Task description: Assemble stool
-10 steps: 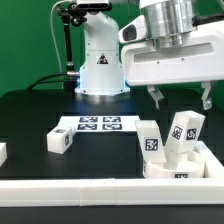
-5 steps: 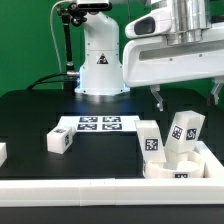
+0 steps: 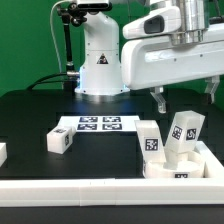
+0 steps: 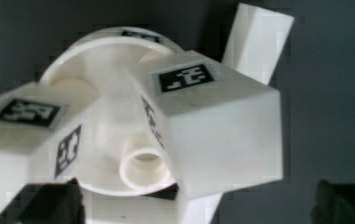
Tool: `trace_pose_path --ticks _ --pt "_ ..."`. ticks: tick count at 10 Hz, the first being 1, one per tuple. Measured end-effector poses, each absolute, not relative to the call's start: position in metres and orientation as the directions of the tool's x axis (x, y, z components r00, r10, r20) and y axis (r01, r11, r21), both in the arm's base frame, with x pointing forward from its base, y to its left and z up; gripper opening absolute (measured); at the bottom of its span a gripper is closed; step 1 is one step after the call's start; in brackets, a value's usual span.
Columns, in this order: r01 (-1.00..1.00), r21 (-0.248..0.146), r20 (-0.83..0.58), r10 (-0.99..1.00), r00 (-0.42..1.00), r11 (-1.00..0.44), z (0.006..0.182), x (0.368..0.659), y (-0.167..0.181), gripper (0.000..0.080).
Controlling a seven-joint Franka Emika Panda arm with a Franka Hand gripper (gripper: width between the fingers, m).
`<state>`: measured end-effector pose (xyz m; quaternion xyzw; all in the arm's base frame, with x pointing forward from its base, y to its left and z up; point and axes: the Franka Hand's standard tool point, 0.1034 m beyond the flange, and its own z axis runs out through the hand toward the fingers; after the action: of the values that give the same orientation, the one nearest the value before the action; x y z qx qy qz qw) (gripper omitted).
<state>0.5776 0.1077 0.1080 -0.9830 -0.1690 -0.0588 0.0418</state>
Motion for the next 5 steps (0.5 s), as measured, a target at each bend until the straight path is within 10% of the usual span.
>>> trace_pose_path --ticks 5 --pt "0.715 0.037 0.131 0.713 0.689 -0.698 0.1090 0.5796 0.1094 0.0649"
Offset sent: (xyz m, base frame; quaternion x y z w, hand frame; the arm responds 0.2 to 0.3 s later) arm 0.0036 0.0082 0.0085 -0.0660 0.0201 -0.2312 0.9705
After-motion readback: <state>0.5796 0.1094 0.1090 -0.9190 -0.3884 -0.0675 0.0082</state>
